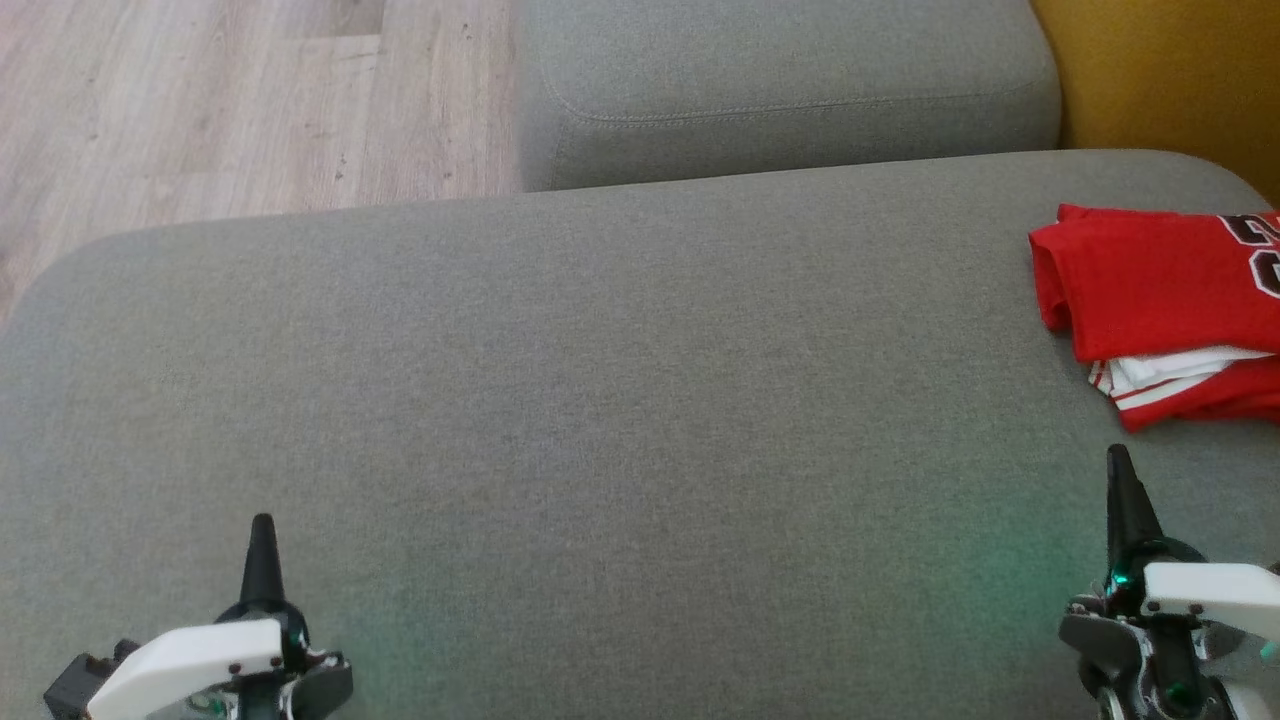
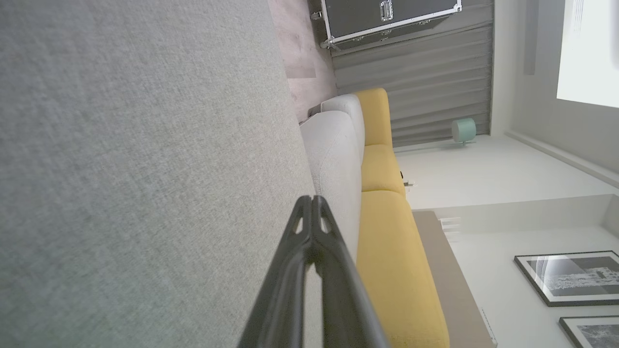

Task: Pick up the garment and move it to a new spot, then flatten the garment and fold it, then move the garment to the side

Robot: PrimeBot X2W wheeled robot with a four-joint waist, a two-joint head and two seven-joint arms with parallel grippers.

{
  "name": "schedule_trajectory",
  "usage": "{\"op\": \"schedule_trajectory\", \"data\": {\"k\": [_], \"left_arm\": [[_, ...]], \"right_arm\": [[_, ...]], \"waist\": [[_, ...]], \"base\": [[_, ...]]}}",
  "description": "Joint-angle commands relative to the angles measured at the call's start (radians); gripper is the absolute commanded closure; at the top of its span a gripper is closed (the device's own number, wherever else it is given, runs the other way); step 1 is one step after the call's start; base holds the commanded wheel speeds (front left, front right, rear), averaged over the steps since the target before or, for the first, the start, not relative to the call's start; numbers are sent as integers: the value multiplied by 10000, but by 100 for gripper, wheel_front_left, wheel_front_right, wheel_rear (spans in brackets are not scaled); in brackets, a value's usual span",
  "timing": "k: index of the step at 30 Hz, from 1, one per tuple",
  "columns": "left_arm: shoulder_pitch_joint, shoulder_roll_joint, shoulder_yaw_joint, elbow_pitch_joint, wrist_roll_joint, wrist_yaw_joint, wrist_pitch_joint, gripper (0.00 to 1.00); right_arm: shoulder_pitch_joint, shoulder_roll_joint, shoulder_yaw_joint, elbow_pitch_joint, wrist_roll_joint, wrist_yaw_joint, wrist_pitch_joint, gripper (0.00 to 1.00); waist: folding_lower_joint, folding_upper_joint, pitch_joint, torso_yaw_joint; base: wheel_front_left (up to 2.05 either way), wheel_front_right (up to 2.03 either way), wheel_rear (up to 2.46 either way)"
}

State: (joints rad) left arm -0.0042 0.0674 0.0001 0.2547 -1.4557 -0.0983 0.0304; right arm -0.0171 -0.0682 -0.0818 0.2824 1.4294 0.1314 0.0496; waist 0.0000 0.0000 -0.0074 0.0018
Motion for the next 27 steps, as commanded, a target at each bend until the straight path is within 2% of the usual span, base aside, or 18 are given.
{"op": "schedule_trajectory", "data": {"k": [1,14,27], "left_arm": [[-611,131,381,-244,-275,-97,89,100],[-1001,113,739,-116,-1840,-321,507,100],[-1010,73,799,-111,-1811,-324,557,100]], "right_arm": [[-612,-1,94,-369,322,-7,85,100],[-889,58,-154,-385,1910,-7,501,100],[-895,78,-185,-384,1904,-7,528,100]], "waist": [[0,0,8,-1],[0,0,104,-18],[0,0,105,-18]], "base": [[0,0,0],[0,0,0],[0,0,0]]}}
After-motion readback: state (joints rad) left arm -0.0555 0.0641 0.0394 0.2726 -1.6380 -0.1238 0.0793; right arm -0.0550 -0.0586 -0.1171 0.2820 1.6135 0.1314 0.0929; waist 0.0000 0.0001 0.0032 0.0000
